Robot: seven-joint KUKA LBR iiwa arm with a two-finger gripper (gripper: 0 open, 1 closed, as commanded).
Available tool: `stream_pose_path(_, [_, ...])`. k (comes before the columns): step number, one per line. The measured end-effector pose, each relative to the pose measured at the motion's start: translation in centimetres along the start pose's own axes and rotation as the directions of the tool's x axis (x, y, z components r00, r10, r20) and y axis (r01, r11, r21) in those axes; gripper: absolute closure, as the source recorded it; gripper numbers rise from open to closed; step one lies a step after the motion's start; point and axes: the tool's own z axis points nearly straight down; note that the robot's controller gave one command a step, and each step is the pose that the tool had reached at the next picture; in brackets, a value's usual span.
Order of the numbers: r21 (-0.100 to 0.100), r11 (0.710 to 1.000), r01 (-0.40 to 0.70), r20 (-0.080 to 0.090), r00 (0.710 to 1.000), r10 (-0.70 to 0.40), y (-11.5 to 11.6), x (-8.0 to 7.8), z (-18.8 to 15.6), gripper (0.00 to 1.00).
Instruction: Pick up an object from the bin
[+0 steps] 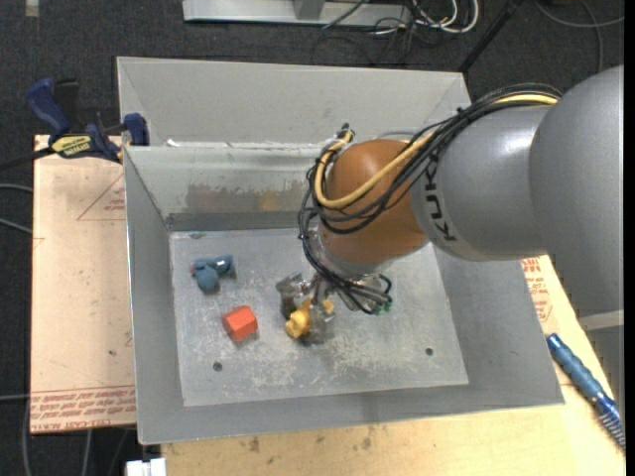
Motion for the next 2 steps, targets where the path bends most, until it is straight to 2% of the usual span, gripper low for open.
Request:
stream_pose_path(1, [0.002, 0.999, 0.047, 0.008, 0.999, -0.047, 4.2, 1.9, -9.8, 1.00])
stream_pose_path(2, [-0.001, 0.998, 0.069, 0.002, 0.998, -0.069, 0.6, -1.1, 0.8, 1.00])
